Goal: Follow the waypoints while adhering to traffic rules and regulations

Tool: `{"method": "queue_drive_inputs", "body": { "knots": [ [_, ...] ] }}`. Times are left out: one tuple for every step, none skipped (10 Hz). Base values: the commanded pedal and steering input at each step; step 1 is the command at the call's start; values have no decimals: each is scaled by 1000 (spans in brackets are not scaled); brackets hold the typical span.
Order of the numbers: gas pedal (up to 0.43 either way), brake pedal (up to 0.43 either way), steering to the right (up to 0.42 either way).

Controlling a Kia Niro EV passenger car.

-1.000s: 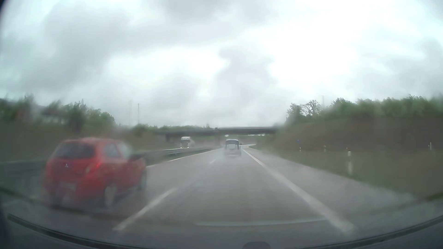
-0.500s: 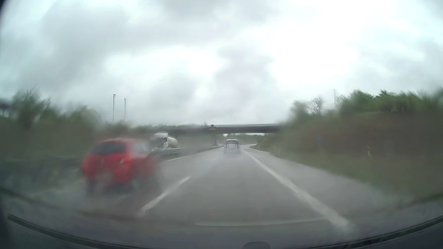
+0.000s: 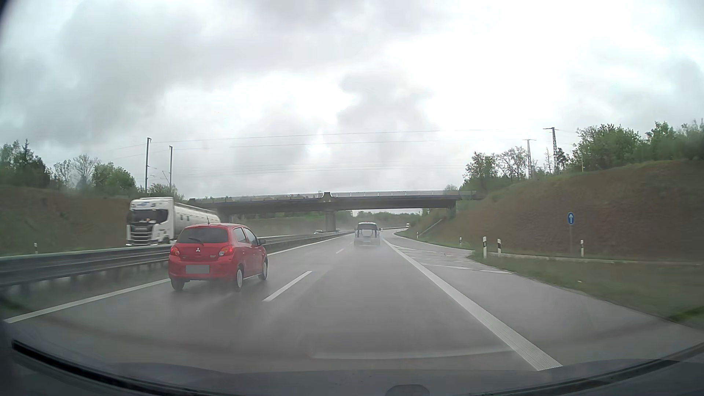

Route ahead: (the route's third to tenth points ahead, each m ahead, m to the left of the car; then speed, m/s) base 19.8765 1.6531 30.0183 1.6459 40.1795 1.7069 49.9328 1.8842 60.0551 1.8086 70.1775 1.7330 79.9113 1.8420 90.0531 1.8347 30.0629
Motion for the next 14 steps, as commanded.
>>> {"method": "queue_drive_inputs", "body": {
  "knots": [
    [287,0,0],
    [287,0,0],
    [287,0,-1],
    [287,0,-1],
    [287,0,-1],
    [287,0,-1],
    [280,0,-2],
    [280,0,-2],
    [280,0,-2],
    [280,0,-3],
    [280,0,-4],
    [280,0,-5],
    [280,0,-5],
    [280,0,-5]
  ]
}}
